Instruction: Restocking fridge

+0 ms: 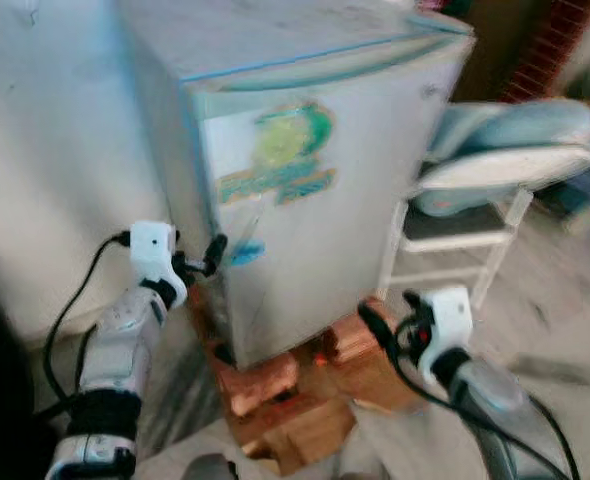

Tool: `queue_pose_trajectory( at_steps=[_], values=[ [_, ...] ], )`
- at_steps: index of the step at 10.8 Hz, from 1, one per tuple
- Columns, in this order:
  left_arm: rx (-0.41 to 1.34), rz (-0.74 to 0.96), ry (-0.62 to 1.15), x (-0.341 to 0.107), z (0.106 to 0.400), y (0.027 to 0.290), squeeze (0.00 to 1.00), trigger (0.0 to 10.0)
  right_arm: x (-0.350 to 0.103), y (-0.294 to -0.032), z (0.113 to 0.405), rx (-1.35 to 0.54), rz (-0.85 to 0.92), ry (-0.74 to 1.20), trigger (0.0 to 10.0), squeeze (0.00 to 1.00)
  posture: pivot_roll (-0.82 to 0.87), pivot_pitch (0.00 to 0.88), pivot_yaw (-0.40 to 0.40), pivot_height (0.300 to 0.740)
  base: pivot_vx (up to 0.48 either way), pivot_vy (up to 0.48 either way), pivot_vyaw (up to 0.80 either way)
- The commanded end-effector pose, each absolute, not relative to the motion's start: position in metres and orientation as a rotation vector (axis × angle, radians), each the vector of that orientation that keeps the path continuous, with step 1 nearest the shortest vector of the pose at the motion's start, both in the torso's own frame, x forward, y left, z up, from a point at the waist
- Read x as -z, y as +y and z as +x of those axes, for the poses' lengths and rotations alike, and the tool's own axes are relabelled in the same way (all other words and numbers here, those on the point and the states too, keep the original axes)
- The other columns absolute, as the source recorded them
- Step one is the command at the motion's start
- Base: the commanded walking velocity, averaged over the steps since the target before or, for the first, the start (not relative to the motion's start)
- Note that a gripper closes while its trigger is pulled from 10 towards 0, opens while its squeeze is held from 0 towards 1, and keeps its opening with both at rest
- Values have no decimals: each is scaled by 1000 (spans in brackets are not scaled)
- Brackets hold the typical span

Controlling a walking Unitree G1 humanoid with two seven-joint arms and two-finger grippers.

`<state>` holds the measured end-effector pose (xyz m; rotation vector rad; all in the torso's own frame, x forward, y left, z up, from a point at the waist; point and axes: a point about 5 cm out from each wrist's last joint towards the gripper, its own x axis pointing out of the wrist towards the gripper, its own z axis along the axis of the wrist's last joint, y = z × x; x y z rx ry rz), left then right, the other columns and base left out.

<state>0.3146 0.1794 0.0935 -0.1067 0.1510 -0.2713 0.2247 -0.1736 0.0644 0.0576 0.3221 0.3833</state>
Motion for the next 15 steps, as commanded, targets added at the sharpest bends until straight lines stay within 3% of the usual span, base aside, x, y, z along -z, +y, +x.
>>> queue_pose_trajectory(
  at_steps=[1,3,6,8,10,13,15],
  values=[
    [293,-99,155,-92,315,178,0,10000,-72,-174,226,-387,46,302,10000,0,-30,11,-11,740,0,0,0],
    [304,-87,154,-91,319,179,0,10000,-73,-170,227,-397,43,307,10000,0,-25,19,-14,740,0,0,0],
    [152,-42,81,-103,329,206,0,10000,-73,-175,220,-393,27,330,10000,0,-30,20,-26,740,0,0,0],
    [188,-46,98,-99,329,205,0,10000,-72,-174,223,-400,28,336,10000,0,-21,18,-37,740,0,0,0],
    [404,-47,116,-98,338,166,0,10000,-72,-171,230,-415,19,342,10000,0,-15,12,-41,740,0,0,0],
    [573,-37,133,-97,336,134,0,10000,-63,-177,224,-381,30,383,10000,0,-14,0,-35,740,0,0,0],
    [649,-33,137,-96,334,114,0,10000,-45,-214,209,-65,-2,462,10000,0,-3,0,-37,740,0,0,0]
  ],
)
